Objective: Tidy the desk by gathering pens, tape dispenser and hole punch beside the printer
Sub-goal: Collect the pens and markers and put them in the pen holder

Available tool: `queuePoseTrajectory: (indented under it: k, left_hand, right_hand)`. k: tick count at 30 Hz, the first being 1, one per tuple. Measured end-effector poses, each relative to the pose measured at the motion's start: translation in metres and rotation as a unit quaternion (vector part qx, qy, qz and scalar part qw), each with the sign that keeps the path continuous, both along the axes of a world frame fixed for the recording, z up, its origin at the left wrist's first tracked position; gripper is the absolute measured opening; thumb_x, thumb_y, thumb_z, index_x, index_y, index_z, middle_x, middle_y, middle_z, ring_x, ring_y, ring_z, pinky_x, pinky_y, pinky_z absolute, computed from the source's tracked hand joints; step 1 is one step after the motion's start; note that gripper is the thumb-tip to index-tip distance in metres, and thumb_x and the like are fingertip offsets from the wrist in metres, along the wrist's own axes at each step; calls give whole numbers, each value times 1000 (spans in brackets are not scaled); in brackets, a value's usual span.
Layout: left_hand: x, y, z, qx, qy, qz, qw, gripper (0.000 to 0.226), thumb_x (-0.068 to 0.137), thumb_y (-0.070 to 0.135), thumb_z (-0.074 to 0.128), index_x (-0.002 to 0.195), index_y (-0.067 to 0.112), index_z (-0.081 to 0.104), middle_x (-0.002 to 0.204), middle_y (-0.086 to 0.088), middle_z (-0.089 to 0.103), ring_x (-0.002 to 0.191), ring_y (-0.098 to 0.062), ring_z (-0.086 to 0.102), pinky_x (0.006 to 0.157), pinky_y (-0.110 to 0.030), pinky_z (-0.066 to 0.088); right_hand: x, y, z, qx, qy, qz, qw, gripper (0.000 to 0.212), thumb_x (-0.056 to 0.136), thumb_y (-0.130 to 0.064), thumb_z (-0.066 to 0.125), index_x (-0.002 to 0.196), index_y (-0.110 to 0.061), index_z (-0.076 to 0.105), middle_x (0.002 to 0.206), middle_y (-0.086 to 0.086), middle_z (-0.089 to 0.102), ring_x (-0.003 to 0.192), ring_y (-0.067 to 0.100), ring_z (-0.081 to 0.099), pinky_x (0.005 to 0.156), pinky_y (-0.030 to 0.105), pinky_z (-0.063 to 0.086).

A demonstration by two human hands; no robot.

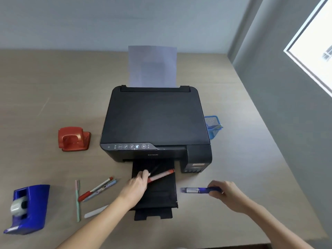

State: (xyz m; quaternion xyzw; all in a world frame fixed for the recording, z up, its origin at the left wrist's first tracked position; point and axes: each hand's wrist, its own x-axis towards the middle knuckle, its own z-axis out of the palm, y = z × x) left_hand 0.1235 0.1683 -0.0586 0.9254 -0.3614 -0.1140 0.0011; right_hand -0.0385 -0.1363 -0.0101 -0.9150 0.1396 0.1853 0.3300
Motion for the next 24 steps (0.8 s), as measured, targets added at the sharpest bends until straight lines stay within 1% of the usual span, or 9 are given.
queuePoseTrajectory:
  k: [2,4,7,10,12,14,18,21,24]
  left_hand:
    - [-1,4,7,32,28,4,999,33,102,21,40,132,10,33,103,-8,61,75,-25,68,63,-34,55]
    - [-7,2,22,16,78,32,996,31,103,24,34,133,15,28,91,-4,60,62,-20,61,53,-30,49]
    - [-14,4,67,2,201,59,978,15,102,33,31,117,28,32,72,4,48,46,-9,38,40,-22,28]
    - [-10,-5,137,-53,361,57,930,11,98,42,37,98,31,40,67,7,49,51,-7,38,52,-23,35]
    - [-4,-26,189,-129,436,67,888,10,98,42,41,101,34,47,69,9,50,55,-5,38,56,-19,39]
    - [8,-61,231,-195,423,57,883,17,98,39,42,112,44,49,70,8,49,54,-3,37,53,-16,40]
    - [40,-168,258,-179,240,36,953,41,99,41,39,140,43,33,76,7,57,58,-6,48,59,-22,43]
    - [61,-261,239,-92,166,23,982,28,101,27,41,122,13,53,91,-6,65,75,-19,63,67,-31,47]
    - [82,-327,206,2,176,56,983,19,98,12,45,105,3,61,113,-5,67,71,-17,57,65,-18,48]
  right_hand:
    - [-14,-36,10,6,30,-52,998,11,86,-18,61,85,-26,68,64,-7,60,56,5,49,54,15,37]
    - [-23,-74,17,22,32,-115,993,17,86,-12,61,80,-26,69,61,-3,60,53,8,48,53,18,39]
    - [-18,-119,19,60,-17,-213,975,24,91,3,51,85,-13,68,69,9,62,57,18,51,53,24,43]
    - [2,-157,27,99,-94,-297,945,20,94,5,45,102,4,64,74,11,64,62,23,56,61,24,52]
    - [23,-170,36,93,-145,-323,931,17,92,-3,52,98,-10,67,78,9,70,67,25,64,70,33,54]
    - [46,-177,47,67,-184,-335,922,14,90,-11,56,89,-20,67,77,5,73,68,21,69,64,29,52]
    - [94,-179,62,-6,-241,-312,919,10,87,-17,57,88,-16,67,71,5,70,70,27,64,64,33,48]
    - [122,-177,63,-24,-270,-269,924,11,89,-16,57,93,-9,65,73,6,65,72,29,57,69,35,46]
    - [143,-175,57,-49,-269,-210,939,12,89,-14,57,90,-5,64,73,11,64,72,32,55,65,33,40]
